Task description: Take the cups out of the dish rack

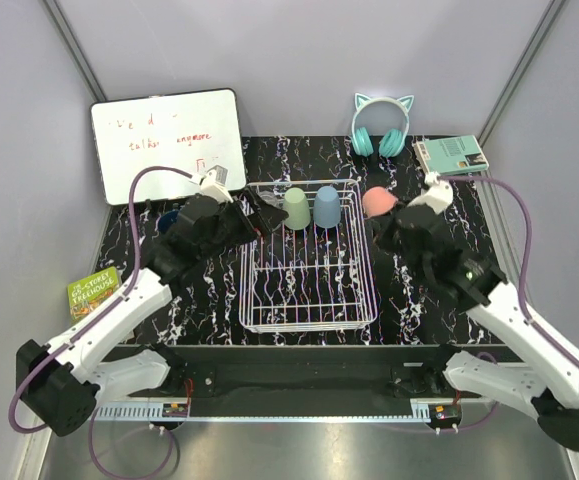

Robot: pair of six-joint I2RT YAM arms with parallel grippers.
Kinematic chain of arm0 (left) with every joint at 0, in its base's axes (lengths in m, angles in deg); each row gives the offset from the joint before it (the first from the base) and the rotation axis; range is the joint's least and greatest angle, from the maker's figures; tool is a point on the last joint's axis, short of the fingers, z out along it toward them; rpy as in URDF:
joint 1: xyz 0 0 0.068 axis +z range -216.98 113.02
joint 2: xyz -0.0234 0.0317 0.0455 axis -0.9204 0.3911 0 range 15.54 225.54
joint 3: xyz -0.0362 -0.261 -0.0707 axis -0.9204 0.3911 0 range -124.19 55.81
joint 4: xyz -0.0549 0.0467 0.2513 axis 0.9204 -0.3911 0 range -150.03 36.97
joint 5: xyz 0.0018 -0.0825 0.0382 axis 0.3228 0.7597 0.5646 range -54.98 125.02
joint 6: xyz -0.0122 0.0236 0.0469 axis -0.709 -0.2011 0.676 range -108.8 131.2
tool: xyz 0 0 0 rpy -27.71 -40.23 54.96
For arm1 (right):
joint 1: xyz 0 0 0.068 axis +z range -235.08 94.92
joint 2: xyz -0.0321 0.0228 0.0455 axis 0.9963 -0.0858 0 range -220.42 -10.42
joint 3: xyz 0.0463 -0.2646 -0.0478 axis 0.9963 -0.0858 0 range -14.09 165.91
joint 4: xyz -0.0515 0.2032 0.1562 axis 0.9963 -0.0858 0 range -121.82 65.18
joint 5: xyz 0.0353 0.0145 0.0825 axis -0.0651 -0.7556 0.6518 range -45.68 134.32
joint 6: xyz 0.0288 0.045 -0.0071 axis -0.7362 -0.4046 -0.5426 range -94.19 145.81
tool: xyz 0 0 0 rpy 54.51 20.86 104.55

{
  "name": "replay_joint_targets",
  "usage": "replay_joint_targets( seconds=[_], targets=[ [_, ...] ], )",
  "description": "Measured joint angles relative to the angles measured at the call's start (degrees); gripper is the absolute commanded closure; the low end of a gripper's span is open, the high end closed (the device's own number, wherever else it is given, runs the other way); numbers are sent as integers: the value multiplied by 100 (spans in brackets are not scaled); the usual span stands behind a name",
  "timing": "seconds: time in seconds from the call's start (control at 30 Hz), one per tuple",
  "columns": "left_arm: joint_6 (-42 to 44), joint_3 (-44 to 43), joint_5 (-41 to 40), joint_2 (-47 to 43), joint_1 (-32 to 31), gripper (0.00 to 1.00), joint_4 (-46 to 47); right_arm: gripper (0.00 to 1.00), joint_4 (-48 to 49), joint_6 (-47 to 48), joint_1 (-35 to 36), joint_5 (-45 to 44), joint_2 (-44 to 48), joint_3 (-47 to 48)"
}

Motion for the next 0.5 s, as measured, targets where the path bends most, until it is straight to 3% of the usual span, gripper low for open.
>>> replay_joint_targets(
  seconds=[0.3, 0.5],
  targets=[
    [22, -481, -850, 2, 4, 9, -1790, 100, -2068, -179, -1110, -1023, -2986, 3532],
    [-31, -326, -940, -205, 4, 9, -2234, 100, -2931, -319, -1902, -411, -4562, 4837]
  ],
)
